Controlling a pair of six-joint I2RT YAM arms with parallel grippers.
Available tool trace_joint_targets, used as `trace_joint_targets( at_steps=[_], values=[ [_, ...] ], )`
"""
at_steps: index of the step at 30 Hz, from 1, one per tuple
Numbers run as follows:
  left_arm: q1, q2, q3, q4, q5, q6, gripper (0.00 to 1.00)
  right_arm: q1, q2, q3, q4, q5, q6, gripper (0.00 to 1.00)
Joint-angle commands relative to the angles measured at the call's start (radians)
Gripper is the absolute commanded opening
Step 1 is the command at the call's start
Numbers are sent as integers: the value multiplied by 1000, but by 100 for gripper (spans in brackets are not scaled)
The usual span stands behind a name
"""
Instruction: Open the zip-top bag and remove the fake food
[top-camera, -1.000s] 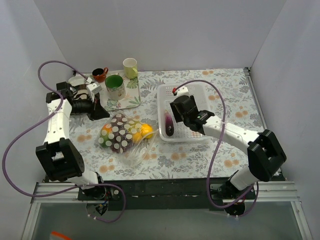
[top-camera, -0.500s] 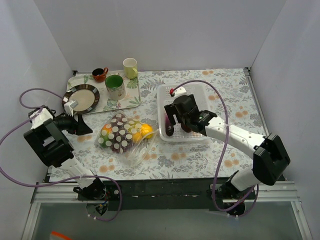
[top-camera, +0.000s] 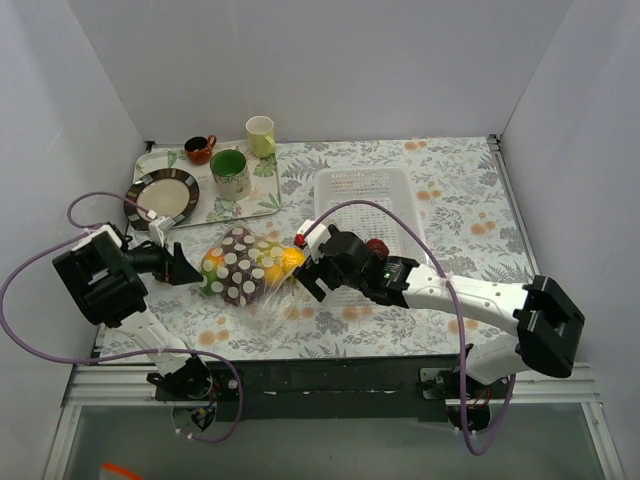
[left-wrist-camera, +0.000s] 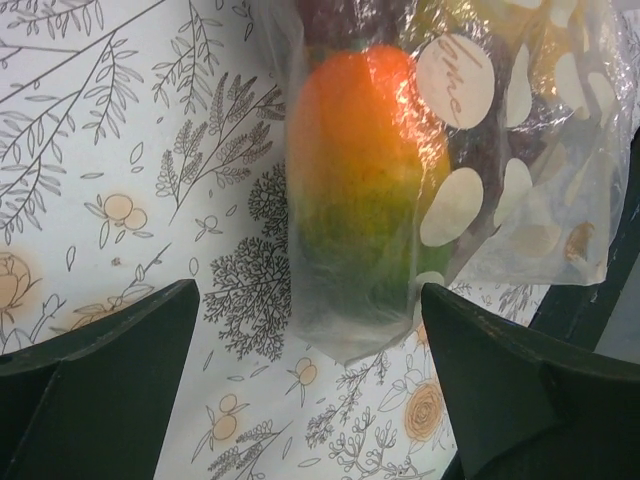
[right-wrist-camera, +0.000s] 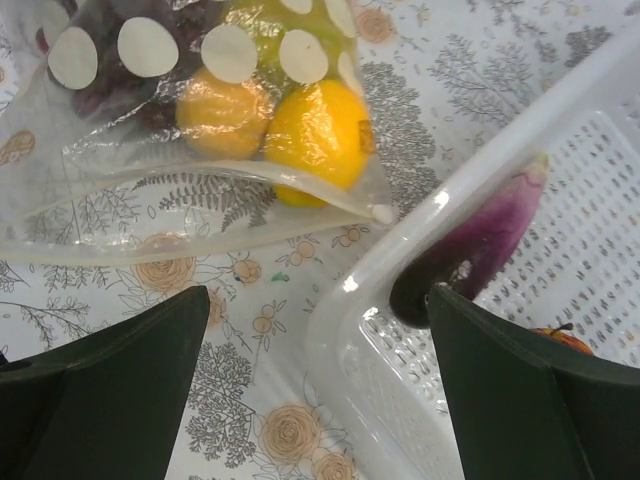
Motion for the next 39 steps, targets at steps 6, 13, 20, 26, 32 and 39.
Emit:
trace_joint_targets(
  at_steps=[6,13,20,26,32,39],
  values=[
    [-95,43,63,-95,112,90,23,11,234,103,48,-149,-34,98],
    [-98,-1,114,-230,103,145,7,22,367,174,83,-225,-25,98],
    [-132,-151,143,-239,67,76,6,35,409,208,37,-110,-10,98],
    [-133,-143,191,-241,38,53,3,34,199,-21,21,5,23,98],
    [-132,-110,206,-241,-19,56,0,28,-22,-177,-82,79,99,96],
    [-156,-228,232,-241,-43,42,0,26,-145,-150,-245,264,129,89]
  ],
)
